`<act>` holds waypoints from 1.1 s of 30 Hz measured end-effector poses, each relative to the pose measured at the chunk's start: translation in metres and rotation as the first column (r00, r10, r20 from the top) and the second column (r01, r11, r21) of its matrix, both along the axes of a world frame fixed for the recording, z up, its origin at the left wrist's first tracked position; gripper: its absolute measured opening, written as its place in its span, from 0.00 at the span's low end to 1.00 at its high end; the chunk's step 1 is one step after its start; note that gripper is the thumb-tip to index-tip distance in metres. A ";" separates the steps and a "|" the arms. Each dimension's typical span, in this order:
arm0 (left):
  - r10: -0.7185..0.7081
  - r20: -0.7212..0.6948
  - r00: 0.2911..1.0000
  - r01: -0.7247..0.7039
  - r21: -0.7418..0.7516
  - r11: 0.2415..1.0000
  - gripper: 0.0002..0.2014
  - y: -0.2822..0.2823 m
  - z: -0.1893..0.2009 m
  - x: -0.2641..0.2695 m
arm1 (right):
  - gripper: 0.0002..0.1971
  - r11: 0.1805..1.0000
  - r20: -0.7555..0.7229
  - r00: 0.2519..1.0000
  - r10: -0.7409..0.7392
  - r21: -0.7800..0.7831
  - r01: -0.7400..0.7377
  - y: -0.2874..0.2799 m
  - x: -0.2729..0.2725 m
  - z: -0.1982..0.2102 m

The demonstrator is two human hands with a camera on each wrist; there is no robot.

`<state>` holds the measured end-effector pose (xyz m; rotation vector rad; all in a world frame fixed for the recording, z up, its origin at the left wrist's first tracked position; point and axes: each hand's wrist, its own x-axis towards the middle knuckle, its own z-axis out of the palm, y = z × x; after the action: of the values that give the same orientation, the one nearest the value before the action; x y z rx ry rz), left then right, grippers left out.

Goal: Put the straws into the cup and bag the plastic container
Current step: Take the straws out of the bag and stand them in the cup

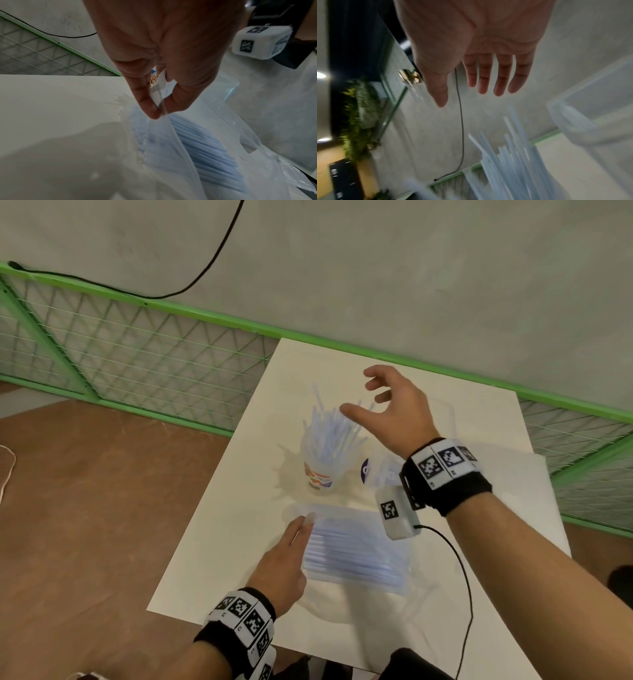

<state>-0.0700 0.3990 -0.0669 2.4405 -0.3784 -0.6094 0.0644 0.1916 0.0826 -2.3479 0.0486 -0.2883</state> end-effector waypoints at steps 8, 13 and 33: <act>-0.024 -0.006 1.000 0.024 0.026 0.999 0.43 -0.007 0.000 0.003 | 0.12 0.952 0.098 0.948 0.302 -0.080 -0.295 0.021 -0.101 -0.022; -0.006 -0.025 1.000 0.007 0.022 1.000 0.44 -0.008 -0.003 0.004 | 0.19 0.832 -0.476 0.817 0.325 -0.268 -0.486 0.029 -0.157 -0.118; 0.024 -0.030 0.999 -0.023 0.029 0.999 0.41 0.002 -0.001 -0.002 | 0.25 0.745 -0.491 0.871 0.005 -0.579 -0.331 0.046 -0.186 -0.207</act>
<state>-0.0724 0.4010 -0.0679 2.4564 -0.3307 -0.6453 -0.1215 0.2375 -0.1245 -3.0471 -0.0547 0.4421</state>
